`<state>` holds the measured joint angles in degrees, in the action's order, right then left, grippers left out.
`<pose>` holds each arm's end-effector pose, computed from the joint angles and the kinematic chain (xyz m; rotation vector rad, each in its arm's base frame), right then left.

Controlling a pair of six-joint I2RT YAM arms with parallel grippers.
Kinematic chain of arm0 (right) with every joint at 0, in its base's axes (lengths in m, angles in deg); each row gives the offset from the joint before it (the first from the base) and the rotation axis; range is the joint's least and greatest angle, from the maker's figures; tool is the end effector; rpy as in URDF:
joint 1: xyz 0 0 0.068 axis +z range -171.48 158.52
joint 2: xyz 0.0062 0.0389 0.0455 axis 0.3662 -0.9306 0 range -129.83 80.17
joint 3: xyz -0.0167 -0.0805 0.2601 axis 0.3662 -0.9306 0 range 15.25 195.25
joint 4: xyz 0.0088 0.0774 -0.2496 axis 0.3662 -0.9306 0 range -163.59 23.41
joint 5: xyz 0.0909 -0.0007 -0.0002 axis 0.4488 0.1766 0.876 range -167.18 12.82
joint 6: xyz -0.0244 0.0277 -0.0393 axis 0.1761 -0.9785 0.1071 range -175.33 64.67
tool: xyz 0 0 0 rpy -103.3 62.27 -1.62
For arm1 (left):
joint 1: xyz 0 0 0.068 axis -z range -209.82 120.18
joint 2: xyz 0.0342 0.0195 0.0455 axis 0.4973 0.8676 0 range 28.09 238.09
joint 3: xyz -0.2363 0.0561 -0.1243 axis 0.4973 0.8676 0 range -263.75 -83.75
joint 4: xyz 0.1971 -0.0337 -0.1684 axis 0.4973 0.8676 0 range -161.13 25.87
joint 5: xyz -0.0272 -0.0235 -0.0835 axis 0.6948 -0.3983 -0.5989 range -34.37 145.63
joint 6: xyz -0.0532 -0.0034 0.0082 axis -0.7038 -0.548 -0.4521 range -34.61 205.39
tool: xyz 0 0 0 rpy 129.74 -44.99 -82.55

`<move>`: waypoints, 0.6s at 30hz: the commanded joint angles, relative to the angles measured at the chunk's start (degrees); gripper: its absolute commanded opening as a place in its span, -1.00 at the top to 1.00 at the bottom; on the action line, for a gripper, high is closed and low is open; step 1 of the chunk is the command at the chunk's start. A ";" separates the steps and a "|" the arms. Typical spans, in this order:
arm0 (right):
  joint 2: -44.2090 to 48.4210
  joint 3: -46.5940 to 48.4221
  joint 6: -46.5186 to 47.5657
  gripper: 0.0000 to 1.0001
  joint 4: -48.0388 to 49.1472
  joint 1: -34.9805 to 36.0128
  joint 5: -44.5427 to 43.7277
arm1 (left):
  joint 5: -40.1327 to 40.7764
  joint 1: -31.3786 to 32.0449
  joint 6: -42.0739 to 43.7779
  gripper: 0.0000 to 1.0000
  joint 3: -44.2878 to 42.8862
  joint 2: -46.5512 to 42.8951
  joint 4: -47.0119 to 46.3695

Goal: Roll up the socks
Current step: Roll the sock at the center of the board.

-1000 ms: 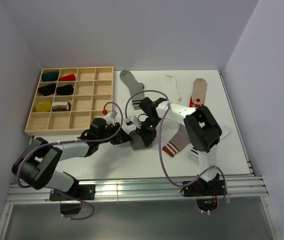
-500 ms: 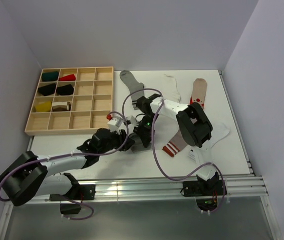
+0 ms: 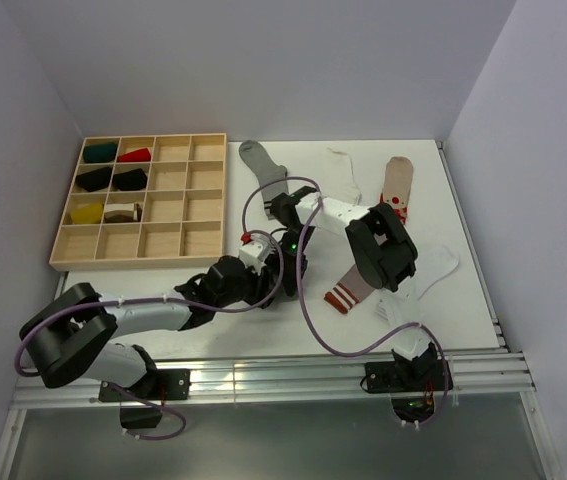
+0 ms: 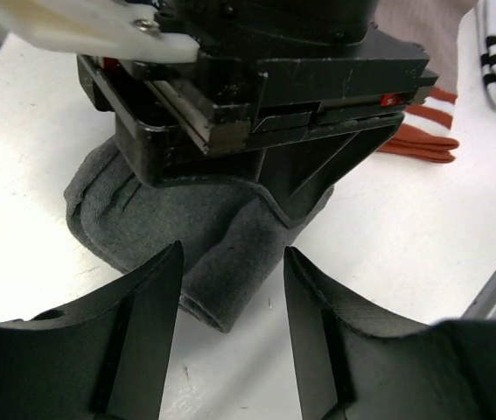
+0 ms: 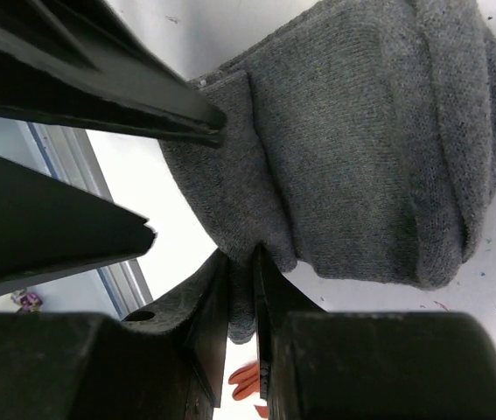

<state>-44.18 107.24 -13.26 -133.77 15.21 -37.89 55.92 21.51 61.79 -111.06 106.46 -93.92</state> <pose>0.3003 0.2518 0.1507 1.7342 -2.2463 -1.0223 0.1650 -0.2060 0.1673 0.5151 2.1005 -0.7819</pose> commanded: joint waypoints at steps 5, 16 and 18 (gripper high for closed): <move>-1.50 3.37 0.74 0.58 -2.87 -0.39 0.61 | 1.11 0.52 2.85 -0.12 -2.31 3.63 -2.26; -2.56 4.08 -0.58 0.57 -2.35 -0.39 0.70 | 0.32 0.61 -1.62 -0.07 -0.20 5.04 -6.21; -2.56 4.08 -1.10 0.58 -1.56 -0.39 0.61 | 0.23 0.61 -3.46 -0.02 1.11 5.22 -8.31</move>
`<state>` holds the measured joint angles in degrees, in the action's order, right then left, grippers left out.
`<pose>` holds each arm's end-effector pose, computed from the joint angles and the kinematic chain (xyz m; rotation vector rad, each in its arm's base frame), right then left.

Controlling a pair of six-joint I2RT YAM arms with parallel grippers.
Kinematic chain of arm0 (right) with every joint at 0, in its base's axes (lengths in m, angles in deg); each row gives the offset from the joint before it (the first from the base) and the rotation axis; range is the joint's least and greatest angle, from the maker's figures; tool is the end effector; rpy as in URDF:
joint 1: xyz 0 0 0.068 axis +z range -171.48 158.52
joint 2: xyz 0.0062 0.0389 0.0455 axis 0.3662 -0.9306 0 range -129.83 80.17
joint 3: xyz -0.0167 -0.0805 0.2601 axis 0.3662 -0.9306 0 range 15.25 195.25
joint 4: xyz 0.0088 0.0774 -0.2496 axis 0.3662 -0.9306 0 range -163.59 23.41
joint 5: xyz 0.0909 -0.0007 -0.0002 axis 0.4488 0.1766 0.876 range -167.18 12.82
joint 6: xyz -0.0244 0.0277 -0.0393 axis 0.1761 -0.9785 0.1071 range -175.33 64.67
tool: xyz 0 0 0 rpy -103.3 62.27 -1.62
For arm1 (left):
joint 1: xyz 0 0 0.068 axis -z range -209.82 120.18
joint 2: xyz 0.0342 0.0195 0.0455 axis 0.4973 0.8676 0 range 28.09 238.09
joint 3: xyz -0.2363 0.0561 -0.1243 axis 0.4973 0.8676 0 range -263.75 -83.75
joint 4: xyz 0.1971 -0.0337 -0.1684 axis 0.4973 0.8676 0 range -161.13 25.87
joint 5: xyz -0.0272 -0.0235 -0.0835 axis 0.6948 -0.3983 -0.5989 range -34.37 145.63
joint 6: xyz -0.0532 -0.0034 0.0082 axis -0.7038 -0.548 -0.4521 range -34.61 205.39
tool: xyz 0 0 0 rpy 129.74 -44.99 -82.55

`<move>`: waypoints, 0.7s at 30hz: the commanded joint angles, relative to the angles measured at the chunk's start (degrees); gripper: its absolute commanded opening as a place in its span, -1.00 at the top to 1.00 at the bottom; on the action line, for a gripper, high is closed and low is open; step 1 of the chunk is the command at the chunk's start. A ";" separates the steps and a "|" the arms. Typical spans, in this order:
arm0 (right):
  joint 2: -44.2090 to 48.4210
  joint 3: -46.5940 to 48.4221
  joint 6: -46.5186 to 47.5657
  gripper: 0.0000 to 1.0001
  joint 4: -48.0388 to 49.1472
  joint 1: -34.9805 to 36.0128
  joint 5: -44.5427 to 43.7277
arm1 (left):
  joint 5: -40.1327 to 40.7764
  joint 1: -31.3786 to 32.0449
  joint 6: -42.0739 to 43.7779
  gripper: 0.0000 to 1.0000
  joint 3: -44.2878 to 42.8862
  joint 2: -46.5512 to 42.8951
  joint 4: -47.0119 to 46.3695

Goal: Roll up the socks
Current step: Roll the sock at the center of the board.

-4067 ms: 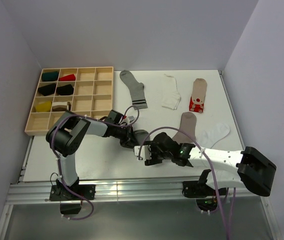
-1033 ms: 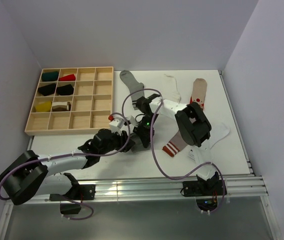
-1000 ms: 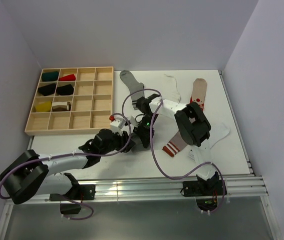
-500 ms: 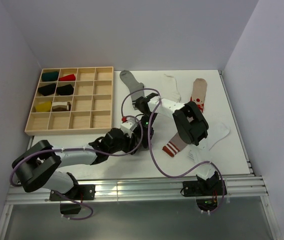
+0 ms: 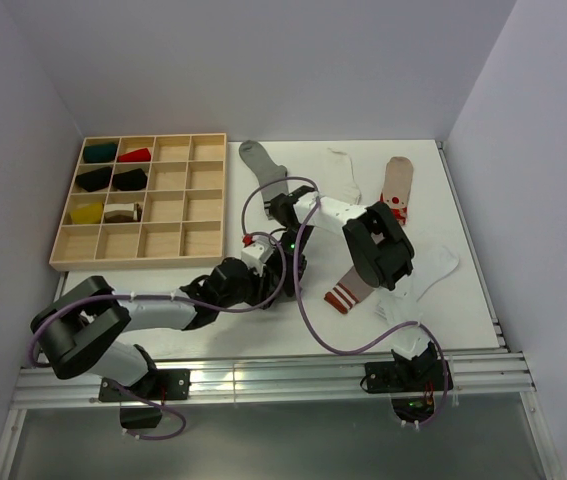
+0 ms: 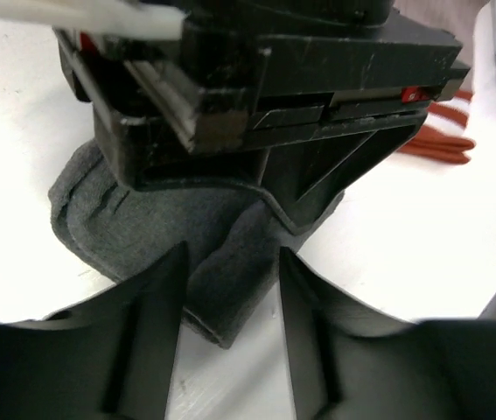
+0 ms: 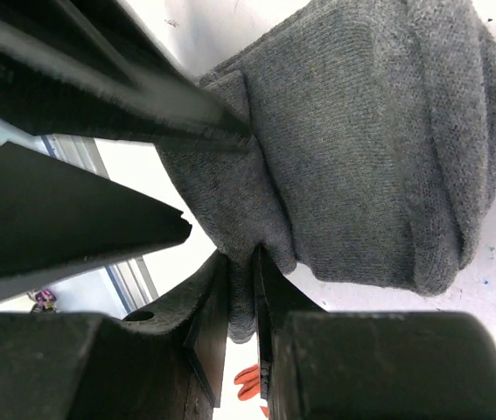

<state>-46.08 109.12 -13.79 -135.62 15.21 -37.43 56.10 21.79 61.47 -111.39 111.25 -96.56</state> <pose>0.3033 0.2543 0.1464 1.6880 -2.2367 -1.0230 0.1688 -0.2127 0.1527 0.5202 2.1323 -0.7675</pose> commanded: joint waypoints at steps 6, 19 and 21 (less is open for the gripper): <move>-1.01 2.73 -1.90 0.57 0.83 -0.39 0.59 | -1.43 0.33 -7.36 0.19 4.60 1.83 -10.25; 0.92 2.20 -4.80 0.19 4.17 -0.83 0.95 | -0.73 0.59 -13.43 0.79 7.69 4.21 -13.42; 1.80 1.68 -4.89 0.14 4.70 -1.18 1.38 | -0.73 0.59 -14.31 0.93 7.51 4.73 -12.80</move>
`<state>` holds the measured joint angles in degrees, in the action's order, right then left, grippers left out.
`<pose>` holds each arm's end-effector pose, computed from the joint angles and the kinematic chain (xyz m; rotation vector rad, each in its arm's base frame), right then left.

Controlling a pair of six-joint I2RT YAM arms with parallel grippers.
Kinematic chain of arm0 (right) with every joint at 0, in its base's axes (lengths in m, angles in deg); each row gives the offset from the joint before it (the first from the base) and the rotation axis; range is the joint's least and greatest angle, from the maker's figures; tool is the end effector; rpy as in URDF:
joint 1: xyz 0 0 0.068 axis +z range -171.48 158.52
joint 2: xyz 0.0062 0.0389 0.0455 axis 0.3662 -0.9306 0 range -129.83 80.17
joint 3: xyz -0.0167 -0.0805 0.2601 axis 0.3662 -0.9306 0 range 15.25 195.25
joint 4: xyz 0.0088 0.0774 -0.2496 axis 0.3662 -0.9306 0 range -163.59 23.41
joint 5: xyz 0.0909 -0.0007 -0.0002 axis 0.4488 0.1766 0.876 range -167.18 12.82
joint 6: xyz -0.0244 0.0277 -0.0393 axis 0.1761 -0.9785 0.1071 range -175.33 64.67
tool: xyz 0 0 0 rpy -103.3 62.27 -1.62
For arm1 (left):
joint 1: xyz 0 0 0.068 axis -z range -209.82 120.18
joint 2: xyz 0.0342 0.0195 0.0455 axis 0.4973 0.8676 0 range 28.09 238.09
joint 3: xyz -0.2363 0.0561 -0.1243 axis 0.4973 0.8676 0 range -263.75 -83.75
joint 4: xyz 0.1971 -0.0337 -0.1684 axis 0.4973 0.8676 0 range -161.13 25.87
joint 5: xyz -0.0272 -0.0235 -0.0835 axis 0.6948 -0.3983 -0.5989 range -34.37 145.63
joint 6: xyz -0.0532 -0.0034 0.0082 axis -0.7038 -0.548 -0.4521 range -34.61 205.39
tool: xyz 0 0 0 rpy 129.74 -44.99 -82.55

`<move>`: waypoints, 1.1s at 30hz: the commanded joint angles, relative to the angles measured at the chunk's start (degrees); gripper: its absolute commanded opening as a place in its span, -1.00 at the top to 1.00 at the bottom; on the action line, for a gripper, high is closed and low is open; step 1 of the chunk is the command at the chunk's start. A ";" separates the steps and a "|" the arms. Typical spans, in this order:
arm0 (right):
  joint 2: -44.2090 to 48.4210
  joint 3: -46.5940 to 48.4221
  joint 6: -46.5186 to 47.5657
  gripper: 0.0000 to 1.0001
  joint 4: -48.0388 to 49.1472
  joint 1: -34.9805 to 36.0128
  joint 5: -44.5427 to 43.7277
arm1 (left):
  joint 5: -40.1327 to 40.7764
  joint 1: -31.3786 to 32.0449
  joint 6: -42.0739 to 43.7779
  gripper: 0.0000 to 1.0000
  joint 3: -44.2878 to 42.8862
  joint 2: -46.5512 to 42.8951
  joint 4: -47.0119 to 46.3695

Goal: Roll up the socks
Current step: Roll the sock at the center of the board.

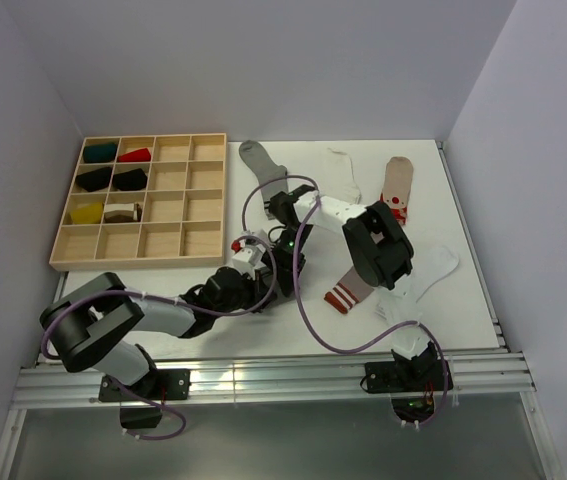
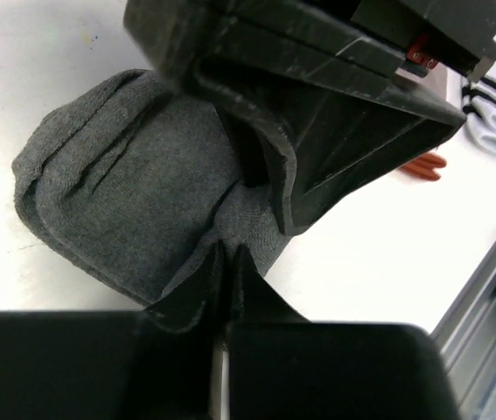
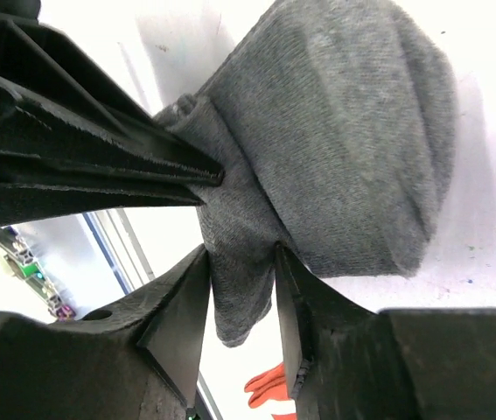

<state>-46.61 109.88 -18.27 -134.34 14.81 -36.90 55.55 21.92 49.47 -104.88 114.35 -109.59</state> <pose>0.3089 0.2553 0.1456 1.6007 -2.2988 -1.0281 0.1598 -0.2028 0.1307 0.3002 2.1542 -0.9301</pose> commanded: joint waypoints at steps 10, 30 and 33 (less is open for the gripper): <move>9.79 -4.01 -2.87 -0.01 8.86 -6.14 4.20 | -2.47 -1.03 -5.30 0.99 0.73 3.92 -1.09; 44.59 -35.99 -0.06 -0.10 35.48 -11.60 -5.72 | -32.88 -20.01 -11.28 0.99 -10.77 12.08 15.23; 52.13 -42.14 0.91 -0.16 40.49 -10.46 -7.74 | -35.95 -20.72 -11.80 0.99 -12.97 14.54 17.62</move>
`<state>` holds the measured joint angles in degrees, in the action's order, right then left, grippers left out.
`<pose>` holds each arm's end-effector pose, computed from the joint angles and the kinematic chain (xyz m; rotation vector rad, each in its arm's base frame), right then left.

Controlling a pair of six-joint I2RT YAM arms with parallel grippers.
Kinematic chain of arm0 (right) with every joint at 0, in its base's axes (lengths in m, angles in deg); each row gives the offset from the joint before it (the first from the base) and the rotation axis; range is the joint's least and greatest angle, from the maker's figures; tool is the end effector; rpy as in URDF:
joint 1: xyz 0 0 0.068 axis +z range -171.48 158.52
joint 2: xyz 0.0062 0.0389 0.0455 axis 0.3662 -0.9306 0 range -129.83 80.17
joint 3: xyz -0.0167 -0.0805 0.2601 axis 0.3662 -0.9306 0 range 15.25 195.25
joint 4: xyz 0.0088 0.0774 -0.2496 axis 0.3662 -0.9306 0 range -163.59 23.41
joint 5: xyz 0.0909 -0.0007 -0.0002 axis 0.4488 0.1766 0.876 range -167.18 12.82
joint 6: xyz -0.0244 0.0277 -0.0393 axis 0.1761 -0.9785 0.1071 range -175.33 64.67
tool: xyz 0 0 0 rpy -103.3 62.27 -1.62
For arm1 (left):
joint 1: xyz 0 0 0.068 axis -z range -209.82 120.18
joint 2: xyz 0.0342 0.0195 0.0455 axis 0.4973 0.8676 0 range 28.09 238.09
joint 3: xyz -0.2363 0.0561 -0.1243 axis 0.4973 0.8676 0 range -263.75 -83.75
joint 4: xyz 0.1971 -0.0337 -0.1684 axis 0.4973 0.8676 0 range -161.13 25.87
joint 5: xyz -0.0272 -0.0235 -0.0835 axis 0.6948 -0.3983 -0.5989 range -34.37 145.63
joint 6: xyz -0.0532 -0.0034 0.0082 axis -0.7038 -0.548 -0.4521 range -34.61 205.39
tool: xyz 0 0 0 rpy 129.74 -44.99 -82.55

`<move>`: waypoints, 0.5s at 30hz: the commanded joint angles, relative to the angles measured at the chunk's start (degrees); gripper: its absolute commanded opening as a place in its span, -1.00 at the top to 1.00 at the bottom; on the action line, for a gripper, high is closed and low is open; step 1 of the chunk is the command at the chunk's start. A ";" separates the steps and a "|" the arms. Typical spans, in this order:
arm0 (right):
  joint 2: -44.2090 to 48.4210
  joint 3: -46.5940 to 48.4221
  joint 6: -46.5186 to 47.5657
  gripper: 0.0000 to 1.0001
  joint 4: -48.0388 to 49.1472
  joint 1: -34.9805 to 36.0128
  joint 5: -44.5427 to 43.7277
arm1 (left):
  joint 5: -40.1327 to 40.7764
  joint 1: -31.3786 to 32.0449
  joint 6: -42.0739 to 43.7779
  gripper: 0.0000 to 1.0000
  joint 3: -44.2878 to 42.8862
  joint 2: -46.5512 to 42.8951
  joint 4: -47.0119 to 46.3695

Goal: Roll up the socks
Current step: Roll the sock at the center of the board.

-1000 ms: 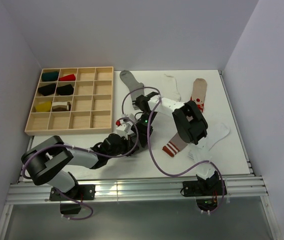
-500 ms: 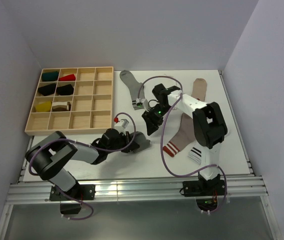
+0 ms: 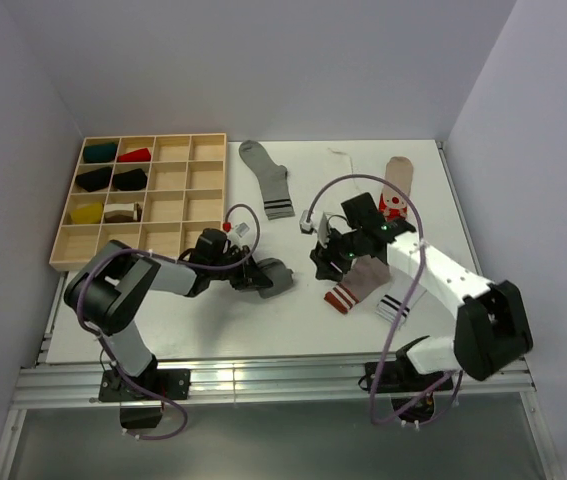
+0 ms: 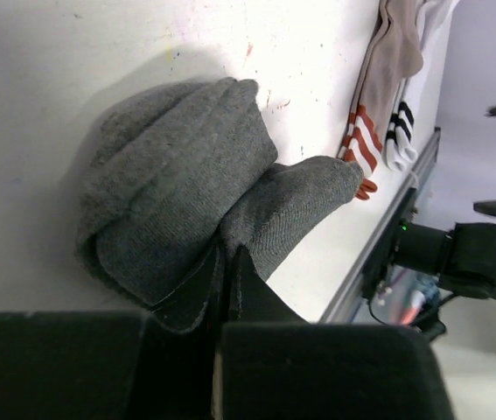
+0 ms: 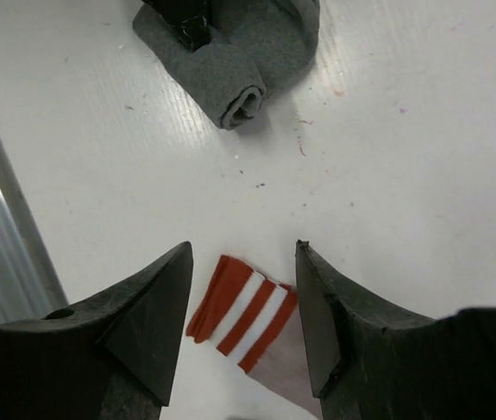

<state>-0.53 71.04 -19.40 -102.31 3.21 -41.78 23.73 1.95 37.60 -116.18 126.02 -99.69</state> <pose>0.2416 0.1338 0.2354 -1.4331 2.0404 0.7252 0.2416 -0.1719 0.1143 0.0047 2.4652 -1.3155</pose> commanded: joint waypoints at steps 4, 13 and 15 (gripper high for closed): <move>13.55 -11.30 2.31 -0.20 15.06 8.33 -11.46 | -8.87 -1.01 -1.08 0.99 -4.22 6.83 9.74; 17.87 -25.11 6.70 -0.22 30.78 24.17 -27.30 | -14.32 -0.92 -2.66 0.99 -4.31 10.44 11.15; 17.86 -27.04 7.67 -0.22 32.38 27.41 -29.58 | -15.29 -0.92 -2.83 0.99 -4.14 11.14 11.16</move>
<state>16.62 45.36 -14.27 -78.67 27.32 -64.23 8.47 0.72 33.40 -121.75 134.48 -94.79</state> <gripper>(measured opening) 0.609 0.032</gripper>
